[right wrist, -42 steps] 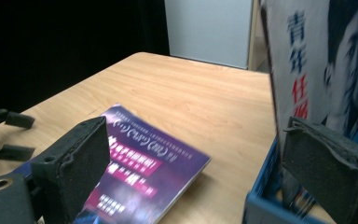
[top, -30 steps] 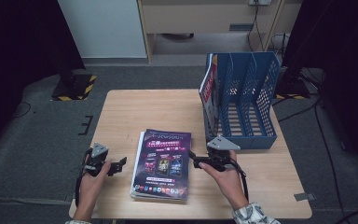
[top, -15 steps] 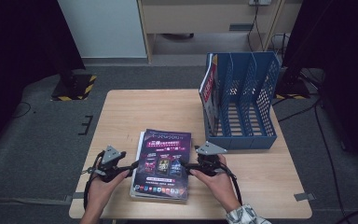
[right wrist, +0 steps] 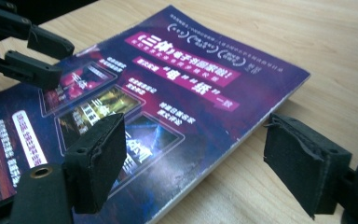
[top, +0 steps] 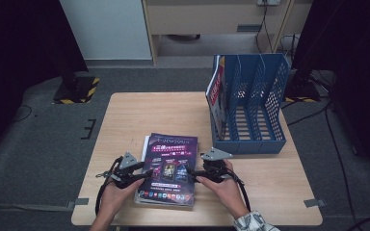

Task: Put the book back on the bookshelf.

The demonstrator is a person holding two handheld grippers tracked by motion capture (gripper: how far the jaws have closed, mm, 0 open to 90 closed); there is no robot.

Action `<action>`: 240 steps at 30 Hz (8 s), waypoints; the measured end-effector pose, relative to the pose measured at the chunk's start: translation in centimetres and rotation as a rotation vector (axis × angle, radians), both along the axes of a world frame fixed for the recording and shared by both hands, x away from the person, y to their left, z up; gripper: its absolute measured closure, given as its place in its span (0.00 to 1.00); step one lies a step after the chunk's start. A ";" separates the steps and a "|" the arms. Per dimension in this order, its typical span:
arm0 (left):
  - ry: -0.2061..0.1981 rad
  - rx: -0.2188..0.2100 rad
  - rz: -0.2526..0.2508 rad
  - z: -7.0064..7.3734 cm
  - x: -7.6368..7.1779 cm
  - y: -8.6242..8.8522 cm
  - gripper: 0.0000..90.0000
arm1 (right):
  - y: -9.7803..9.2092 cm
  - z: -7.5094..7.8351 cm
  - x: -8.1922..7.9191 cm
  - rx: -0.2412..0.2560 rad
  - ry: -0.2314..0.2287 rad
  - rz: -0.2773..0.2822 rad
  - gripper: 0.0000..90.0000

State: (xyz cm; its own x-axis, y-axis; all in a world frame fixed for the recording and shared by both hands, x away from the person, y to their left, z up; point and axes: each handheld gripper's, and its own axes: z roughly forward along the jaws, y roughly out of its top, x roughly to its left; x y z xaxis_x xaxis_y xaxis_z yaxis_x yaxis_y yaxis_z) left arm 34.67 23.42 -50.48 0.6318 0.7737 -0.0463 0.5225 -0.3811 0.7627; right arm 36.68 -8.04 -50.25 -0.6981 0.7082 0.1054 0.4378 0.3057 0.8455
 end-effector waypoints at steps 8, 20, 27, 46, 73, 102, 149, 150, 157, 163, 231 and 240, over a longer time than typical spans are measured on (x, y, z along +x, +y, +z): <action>0.004 -0.029 -0.020 -0.3 0.3 -0.1 0.52 | 0.3 -0.8 0.3 -0.013 0.045 0.010 0.19; 0.010 -0.055 -0.017 -0.5 0.3 0.0 0.51 | 0.3 -2.5 1.4 0.045 0.164 0.012 0.14; 0.009 -0.059 -0.016 -0.6 0.3 0.0 0.51 | 0.5 -3.1 1.9 0.094 0.220 0.029 0.13; 0.013 -0.063 -0.014 -0.6 0.3 0.2 0.51 | 1.1 -2.0 1.1 0.066 0.194 0.012 0.15; 0.021 -0.073 -0.013 -0.7 0.3 0.4 0.51 | 1.6 -0.5 0.7 0.094 0.130 0.017 0.15; 0.022 -0.072 -0.011 -0.7 0.3 0.5 0.51 | 2.9 1.5 1.8 0.073 0.131 0.039 0.16; 0.015 -0.052 -0.029 -0.5 0.4 -0.1 0.48 | 6.6 3.7 5.6 -0.003 0.181 0.011 0.25; 0.015 -0.051 -0.029 -0.5 0.4 -0.1 0.48 | 6.7 3.6 5.7 -0.006 0.187 0.011 0.25; 0.015 -0.050 -0.029 -0.5 0.4 -0.2 0.48 | 7.3 2.7 6.4 -0.038 0.212 0.020 0.28; 0.014 -0.050 -0.030 -0.5 0.4 -0.2 0.48 | 7.2 2.3 7.0 -0.052 0.222 0.025 0.40; 0.068 -0.297 -0.035 -0.1 2.4 2.2 0.70 | 8.6 10.9 3.9 0.141 -0.212 0.189 0.91; 0.040 -0.269 -0.007 0.8 2.2 2.5 0.87 | 7.9 10.7 4.7 0.119 -0.208 0.158 0.92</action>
State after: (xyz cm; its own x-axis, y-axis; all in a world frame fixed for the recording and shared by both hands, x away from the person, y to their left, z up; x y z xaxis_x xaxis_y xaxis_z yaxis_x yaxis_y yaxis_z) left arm 36.87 25.96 -49.63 0.6309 0.7257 -0.2746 0.5521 -0.1712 0.8160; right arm 41.40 -0.14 -39.53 -0.8139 0.5804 0.0246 0.2063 0.2492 0.9462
